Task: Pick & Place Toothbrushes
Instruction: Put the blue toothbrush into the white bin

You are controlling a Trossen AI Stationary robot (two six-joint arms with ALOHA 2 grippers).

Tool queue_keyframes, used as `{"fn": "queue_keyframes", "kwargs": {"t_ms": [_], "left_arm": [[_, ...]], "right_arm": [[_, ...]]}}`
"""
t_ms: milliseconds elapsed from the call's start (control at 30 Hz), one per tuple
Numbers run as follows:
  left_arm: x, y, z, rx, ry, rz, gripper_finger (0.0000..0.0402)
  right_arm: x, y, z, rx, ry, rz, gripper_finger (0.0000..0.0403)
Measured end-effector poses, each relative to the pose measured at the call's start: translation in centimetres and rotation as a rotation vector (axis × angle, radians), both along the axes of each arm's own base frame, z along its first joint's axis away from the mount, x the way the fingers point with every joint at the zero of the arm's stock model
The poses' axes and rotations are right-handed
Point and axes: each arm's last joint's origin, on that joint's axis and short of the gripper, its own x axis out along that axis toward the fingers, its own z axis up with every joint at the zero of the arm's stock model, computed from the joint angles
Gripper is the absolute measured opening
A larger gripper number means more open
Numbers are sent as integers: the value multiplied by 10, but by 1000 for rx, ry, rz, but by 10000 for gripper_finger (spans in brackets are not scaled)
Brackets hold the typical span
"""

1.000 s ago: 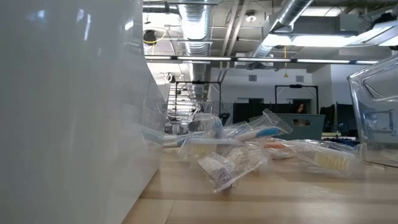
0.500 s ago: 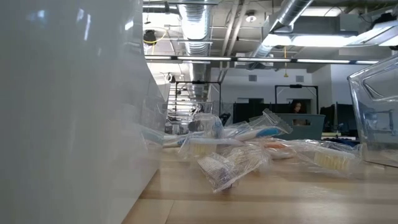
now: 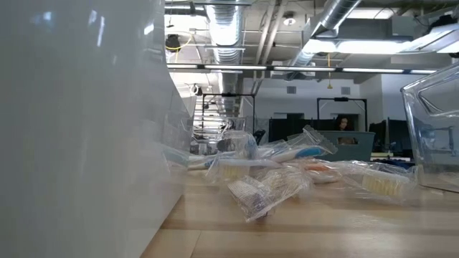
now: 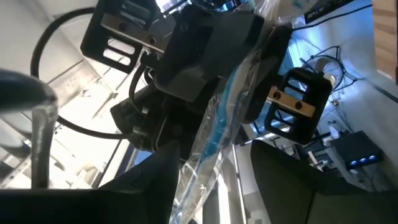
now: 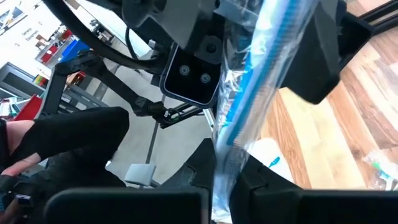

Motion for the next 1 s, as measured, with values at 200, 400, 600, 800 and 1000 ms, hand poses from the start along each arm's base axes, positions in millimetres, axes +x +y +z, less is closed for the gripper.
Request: {"fn": "queue_keyframes", "kwargs": {"t_ms": [200, 400, 600, 800, 1000], "left_arm": [[0, 0, 0, 6, -1, -4, 177], [2, 5, 1, 21, -7, -14, 160], [3, 11, 1, 33, -12, -15, 150], [4, 13, 2, 66, -7, -16, 148], [4, 13, 2, 66, -7, -9, 144]], "right_arm": [[0, 0, 0, 3, -1, -1, 25], [0, -1, 0, 5, -3, -4, 11], [1, -1, 2, 31, -8, -15, 25], [3, -8, 4, 97, -9, -63, 12], [4, -13, 4, 161, 18, -99, 20]]}}
